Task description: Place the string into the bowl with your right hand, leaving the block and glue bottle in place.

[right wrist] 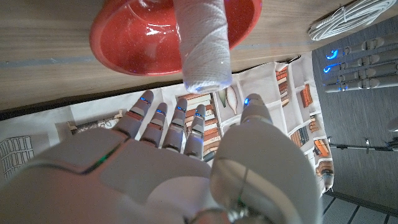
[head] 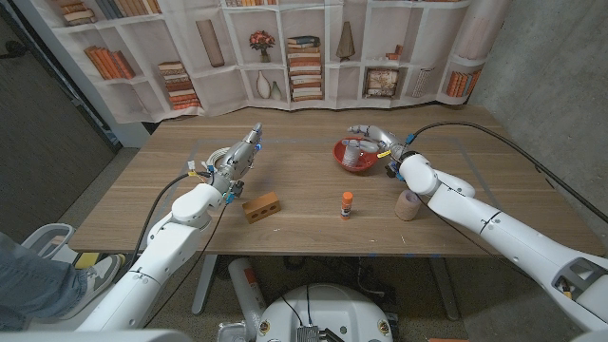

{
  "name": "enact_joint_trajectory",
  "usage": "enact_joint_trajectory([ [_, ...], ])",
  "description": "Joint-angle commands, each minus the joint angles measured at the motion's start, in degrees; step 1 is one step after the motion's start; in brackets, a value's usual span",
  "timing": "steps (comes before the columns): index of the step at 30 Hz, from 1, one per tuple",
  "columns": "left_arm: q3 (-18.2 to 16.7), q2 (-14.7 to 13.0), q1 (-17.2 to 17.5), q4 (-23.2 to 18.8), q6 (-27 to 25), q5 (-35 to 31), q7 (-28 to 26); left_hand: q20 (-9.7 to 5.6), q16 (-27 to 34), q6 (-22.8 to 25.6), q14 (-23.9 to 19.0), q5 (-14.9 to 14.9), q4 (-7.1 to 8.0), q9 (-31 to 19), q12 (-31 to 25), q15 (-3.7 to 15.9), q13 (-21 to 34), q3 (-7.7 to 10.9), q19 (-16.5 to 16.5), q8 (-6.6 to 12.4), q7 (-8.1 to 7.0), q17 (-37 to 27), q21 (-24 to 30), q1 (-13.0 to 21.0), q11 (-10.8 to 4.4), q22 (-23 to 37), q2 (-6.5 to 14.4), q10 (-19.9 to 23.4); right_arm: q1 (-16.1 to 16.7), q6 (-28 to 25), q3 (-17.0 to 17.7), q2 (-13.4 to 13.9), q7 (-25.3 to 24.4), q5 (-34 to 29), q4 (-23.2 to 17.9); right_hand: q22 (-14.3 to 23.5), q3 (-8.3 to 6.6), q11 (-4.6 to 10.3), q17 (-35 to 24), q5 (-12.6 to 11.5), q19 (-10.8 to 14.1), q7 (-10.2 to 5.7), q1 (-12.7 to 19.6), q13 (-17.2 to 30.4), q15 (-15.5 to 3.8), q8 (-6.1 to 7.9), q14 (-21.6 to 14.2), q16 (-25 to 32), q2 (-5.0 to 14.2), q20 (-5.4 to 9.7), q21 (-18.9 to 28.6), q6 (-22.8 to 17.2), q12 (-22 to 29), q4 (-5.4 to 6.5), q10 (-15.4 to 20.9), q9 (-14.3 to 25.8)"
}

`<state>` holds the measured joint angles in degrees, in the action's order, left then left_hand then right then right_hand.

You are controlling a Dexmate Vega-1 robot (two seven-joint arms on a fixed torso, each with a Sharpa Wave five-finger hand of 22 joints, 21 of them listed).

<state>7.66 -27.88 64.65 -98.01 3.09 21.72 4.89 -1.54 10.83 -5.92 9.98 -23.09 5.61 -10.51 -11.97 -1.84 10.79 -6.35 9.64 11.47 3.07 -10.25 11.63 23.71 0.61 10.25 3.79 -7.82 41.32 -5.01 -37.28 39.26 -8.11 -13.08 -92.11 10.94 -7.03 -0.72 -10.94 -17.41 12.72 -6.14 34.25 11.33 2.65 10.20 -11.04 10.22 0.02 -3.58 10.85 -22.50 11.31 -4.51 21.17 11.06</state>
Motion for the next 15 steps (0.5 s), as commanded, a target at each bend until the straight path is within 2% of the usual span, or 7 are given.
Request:
enact_joint_trajectory([
  [1,-0.4,-0.4,0.3,-0.7,-0.3,0.0,0.0,0.05,0.0,-0.1,2.4,0.0,-0.06,-0.3,0.2,0.14,0.1,-0.36,6.7,-0.11,-0.08,-0.3,-0.1,0.3,-0.21,0.2,0.6,-0.2,0.5,0.8,0.8,0.3,-0.2,0.1,-1.4,0.1,0.38,-0.05,-0.1,-0.5,0.1,-0.08,-0.5,0.2,-0.14,0.59,0.1,0.4,0.03,0.0,0.3,0.1,0.5,0.06,0.2,0.2],
  [3,-0.4,-0.4,0.4,-0.8,-0.3,0.1,0.1,0.04,0.0,-0.1,2.4,0.0,-0.05,-0.3,0.2,0.13,0.1,-0.39,6.7,-0.1,-0.08,-0.3,-0.1,0.3,-0.25,0.2,0.6,-0.2,0.5,0.9,0.9,0.3,-0.3,0.2,-1.6,0.1,0.46,-0.03,-0.1,-0.6,0.3,0.22,-0.7,0.2,-0.27,0.81,-0.2,0.6,0.05,0.42,0.5,-0.3,0.7,0.14,0.4,0.2],
  [15,-0.9,-0.8,1.0,-1.3,-0.1,0.3,0.2,0.06,0.0,-0.1,2.4,0.1,-0.05,-0.3,0.2,0.14,0.1,-0.51,6.7,-0.11,-0.06,-0.3,-0.1,0.4,-0.25,0.2,0.6,-0.2,1.2,1.2,1.9,0.5,-0.7,0.7,-3.1,0.1,0.52,0.1,-0.1,-0.8,0.5,0.16,-0.9,0.2,-0.53,0.89,-0.6,0.8,0.18,0.53,0.6,-0.3,0.9,0.24,0.8,0.1],
])
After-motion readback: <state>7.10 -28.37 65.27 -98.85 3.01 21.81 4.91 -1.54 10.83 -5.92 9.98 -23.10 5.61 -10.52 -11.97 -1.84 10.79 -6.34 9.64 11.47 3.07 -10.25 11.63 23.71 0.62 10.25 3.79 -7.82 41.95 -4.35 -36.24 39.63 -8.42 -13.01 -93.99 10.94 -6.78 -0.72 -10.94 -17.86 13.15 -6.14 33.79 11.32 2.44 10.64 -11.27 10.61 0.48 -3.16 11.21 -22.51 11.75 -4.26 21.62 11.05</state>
